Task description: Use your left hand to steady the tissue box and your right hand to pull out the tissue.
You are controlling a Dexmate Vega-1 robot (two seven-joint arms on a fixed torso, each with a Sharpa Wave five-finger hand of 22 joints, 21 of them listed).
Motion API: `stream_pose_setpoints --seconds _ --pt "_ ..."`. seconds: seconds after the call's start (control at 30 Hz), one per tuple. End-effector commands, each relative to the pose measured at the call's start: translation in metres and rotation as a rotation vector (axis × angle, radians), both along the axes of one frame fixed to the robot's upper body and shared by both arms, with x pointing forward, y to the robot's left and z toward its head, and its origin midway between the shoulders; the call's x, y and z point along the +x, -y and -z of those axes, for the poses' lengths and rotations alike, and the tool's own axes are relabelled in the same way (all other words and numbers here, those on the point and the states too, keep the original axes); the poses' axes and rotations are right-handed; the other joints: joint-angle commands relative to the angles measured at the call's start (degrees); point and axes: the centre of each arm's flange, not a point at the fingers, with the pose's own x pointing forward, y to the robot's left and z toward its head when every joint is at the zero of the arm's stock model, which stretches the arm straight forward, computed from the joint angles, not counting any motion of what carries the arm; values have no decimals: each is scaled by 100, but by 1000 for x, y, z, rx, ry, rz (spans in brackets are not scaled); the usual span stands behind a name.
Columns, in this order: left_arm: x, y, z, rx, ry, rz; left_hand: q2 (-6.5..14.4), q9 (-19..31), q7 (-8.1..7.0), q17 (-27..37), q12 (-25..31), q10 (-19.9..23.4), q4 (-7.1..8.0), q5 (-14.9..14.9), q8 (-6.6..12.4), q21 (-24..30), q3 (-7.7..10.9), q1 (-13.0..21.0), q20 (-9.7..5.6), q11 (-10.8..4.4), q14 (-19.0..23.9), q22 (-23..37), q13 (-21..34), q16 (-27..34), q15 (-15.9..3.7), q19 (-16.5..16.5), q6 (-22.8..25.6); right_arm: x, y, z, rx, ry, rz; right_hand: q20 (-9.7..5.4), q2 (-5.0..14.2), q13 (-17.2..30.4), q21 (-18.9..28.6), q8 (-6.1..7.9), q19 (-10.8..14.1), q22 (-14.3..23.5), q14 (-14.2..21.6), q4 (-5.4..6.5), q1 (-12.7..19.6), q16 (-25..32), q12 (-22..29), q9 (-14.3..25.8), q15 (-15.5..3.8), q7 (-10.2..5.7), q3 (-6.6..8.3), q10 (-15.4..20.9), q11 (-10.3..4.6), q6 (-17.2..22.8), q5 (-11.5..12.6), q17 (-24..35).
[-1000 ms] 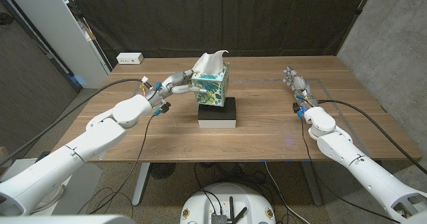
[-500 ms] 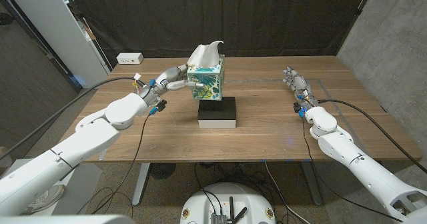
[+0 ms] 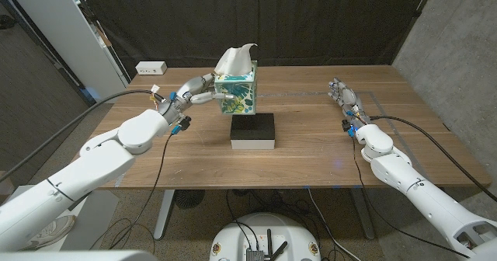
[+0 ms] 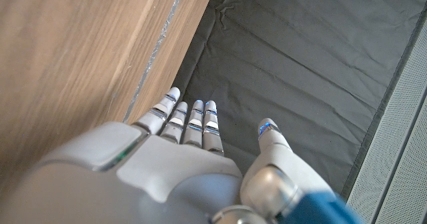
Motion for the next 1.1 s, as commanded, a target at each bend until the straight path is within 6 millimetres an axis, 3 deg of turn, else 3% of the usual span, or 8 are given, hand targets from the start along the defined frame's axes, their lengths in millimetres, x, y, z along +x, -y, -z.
stream_pose_setpoints --seconds 0.03,0.27,0.4,0.5,0.57,0.6,0.8,1.1 --pt "-1 -3 1 0 -9 -14 58 1818 -7 21 -11 -16 122 -1 939 -2 165 -16 -11 48 -3 26 29 -5 20 -17 -44 -3 0 1 8 8 -13 -34 10 10 -39 -6 29 26 4 -49 -16 -13 -24 18 -11 8 18 28 4 46 -13 19" --pt "-1 -2 2 3 -6 -10 65 1879 5 21 -34 -68 110 -7 973 3 180 -19 -7 76 4 26 32 3 -2 -21 -134 -10 -1 4 14 18 -19 -33 11 10 -50 -7 35 26 8 -51 -21 -12 -26 18 -10 10 18 23 8 46 -14 18" --pt "-3 -1 2 0 2 -8 83 1988 2 30 -42 -96 99 -14 1075 29 206 -36 -19 94 357 27 37 122 -238 26 -197 -17 0 7 17 29 -15 -31 11 10 -55 -8 37 26 9 -53 -24 -12 -26 18 -14 16 18 25 9 45 -14 17" --pt "-3 -1 2 -4 0 -6 62 2088 31 40 20 75 73 -24 1183 69 231 -56 -39 4 875 26 44 248 -493 129 -282 -22 1 10 21 35 -14 -32 12 10 -62 -8 39 27 10 -56 -24 -13 -26 18 -9 12 19 23 13 46 -14 16" --pt "-3 -1 3 -10 4 -6 77 2076 58 41 94 280 68 -22 1190 73 253 -49 -25 -59 985 26 56 258 -531 144 -324 -26 1 12 21 39 -15 -33 13 10 -65 -8 43 27 9 -57 -25 -13 -26 18 -11 15 19 23 10 46 -14 16" --pt "-3 -1 3 -8 7 -8 119 2108 74 46 236 665 72 -20 1236 71 289 -50 -14 -160 1067 26 91 251 -536 147 -367 -27 1 13 25 40 -13 -36 13 10 -67 -8 44 27 6 -57 -26 -14 -27 18 -15 10 19 23 13 46 -14 16" --pt "-3 1 3 -1 12 -7 178 2064 80 73 356 990 74 -19 1276 96 359 -63 -24 -274 1491 26 169 354 -784 230 -393 -38 2 19 34 53 -22 -37 15 10 -76 -7 50 27 14 -61 -29 -12 -24 18 -7 9 20 30 9 51 -14 15" --pt "-6 6 4 16 36 -18 196 2015 46 95 451 1197 60 -18 1302 78 415 -69 -6 -380 1495 25 259 311 -770 203 -412 -55 3 32 53 69 -20 -39 17 10 -91 -8 58 27 9 -64 -36 -14 -27 18 -5 10 21 23 22 49 -14 14"
